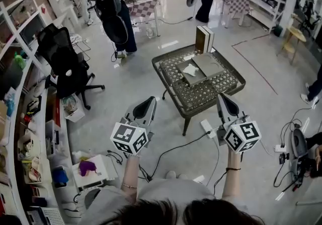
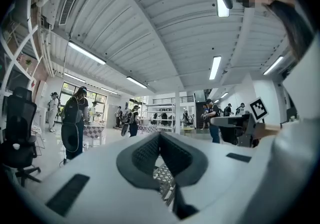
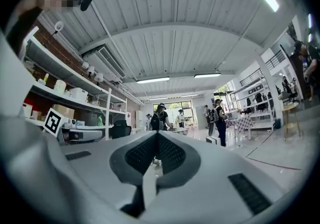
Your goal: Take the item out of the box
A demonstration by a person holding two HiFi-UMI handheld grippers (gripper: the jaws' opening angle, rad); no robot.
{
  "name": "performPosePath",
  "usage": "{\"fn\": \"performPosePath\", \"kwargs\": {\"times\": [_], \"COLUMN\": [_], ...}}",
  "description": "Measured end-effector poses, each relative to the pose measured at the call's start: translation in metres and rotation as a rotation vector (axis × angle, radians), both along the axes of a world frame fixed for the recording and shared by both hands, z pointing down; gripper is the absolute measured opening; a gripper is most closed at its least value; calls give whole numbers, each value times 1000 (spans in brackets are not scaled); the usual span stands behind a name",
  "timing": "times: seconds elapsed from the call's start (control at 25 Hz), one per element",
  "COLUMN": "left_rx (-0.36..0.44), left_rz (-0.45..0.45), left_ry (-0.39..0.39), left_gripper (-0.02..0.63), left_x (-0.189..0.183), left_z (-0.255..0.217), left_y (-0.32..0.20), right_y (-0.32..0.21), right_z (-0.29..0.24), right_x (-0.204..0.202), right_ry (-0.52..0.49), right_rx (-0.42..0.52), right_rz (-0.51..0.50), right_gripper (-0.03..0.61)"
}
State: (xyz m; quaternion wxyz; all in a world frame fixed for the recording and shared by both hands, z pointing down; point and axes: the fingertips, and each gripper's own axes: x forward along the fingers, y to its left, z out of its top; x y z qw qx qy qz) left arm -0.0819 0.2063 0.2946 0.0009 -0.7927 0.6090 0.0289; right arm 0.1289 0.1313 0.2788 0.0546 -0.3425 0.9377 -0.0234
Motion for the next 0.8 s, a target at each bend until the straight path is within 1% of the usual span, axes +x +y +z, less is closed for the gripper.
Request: {"fn": "performPosePath", "kwargs": {"times": [0.44,0.64,0.8], "left_rx": [5,-23,-51], "left_rz": [46,73,78], "left_ry": [0,17,35], "left_gripper": [18,18,17], "left_x": [-19,-20,-19], "left_z": [10,21,31], "left_y": [-13,-19,-29], "right_y": [-12,-19,-27], "right_z": [9,18,29], "right_x": [-26,-33,-34], "right_ry": [-15,-6,4], "right_rx": [-1,-25,-56], "right_rz": [37,51,60], "right_gripper": [20,20,20]}}
